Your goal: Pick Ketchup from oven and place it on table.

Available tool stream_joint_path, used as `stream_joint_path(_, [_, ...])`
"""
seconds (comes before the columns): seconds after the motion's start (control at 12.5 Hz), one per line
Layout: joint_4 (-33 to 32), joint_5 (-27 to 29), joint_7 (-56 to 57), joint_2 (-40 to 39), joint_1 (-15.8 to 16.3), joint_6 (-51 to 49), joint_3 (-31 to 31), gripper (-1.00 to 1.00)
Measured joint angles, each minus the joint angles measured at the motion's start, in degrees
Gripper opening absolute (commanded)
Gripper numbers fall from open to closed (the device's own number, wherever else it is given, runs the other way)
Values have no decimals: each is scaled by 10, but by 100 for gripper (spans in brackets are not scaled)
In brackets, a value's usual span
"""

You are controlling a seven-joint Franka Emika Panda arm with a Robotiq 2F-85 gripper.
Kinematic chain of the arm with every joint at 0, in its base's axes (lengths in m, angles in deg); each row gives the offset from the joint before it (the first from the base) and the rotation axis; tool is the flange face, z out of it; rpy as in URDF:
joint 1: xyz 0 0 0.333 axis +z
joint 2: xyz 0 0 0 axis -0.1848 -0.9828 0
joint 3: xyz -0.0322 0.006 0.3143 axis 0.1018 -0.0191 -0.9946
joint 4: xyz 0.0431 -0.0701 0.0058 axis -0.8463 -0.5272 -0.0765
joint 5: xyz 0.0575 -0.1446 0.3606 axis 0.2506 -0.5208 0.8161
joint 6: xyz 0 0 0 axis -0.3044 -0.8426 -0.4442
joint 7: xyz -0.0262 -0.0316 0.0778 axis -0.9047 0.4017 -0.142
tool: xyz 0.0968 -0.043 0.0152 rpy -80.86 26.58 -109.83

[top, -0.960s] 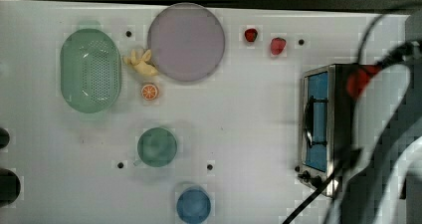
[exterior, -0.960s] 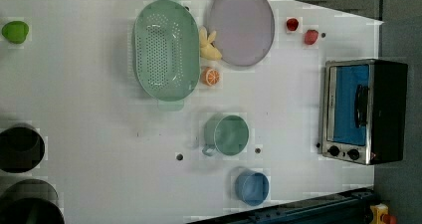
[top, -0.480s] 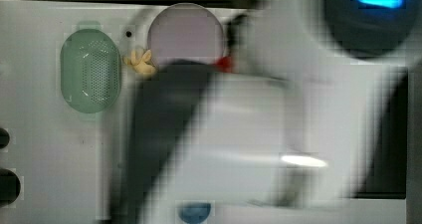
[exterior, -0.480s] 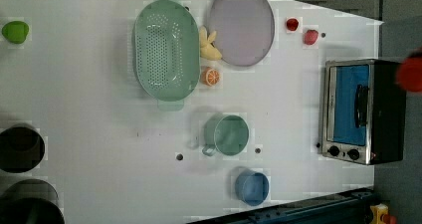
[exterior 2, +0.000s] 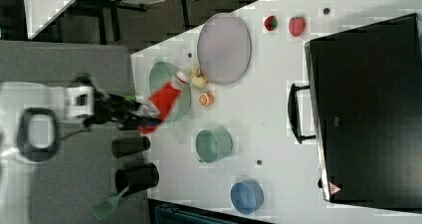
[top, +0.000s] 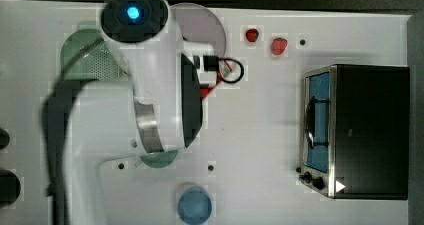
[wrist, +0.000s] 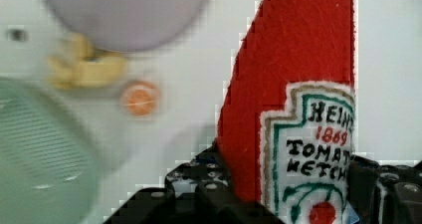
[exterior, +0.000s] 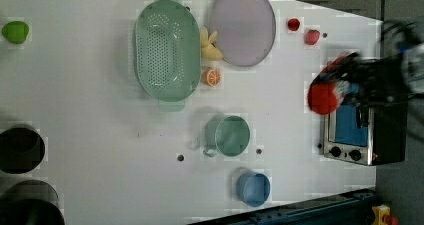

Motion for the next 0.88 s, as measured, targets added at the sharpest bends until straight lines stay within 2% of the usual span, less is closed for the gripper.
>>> stream_joint_path(0.32, [-144, 6, 1, -14, -11, 135, 29, 27])
stream_joint_path(0.48, [-201, -1, 0, -25, -24, 241, 51, 26])
stream_joint_path(0.64, [-238, 10, 1, -43, -40, 334, 67, 27])
stream_joint_path(0.88, [-262, 10, -1, -85, -60, 369, 67, 27])
